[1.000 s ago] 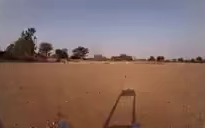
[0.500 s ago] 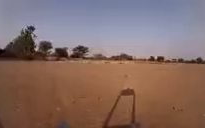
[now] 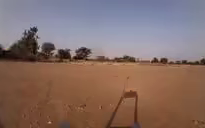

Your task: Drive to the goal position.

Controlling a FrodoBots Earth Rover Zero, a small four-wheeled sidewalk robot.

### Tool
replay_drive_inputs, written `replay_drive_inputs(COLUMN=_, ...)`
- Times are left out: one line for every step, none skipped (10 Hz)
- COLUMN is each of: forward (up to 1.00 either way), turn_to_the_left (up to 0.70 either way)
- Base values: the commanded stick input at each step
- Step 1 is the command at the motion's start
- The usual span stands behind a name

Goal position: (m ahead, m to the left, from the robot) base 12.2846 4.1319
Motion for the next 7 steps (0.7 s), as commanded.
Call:
replay_drive_inputs(forward=0.67, turn_to_the_left=0.00)
replay_drive_inputs(forward=0.67, turn_to_the_left=0.00)
replay_drive_inputs(forward=0.67, turn_to_the_left=0.00)
replay_drive_inputs(forward=0.67, turn_to_the_left=0.00)
replay_drive_inputs(forward=0.67, turn_to_the_left=0.00)
replay_drive_inputs(forward=0.67, turn_to_the_left=0.00)
replay_drive_inputs(forward=0.68, turn_to_the_left=0.00)
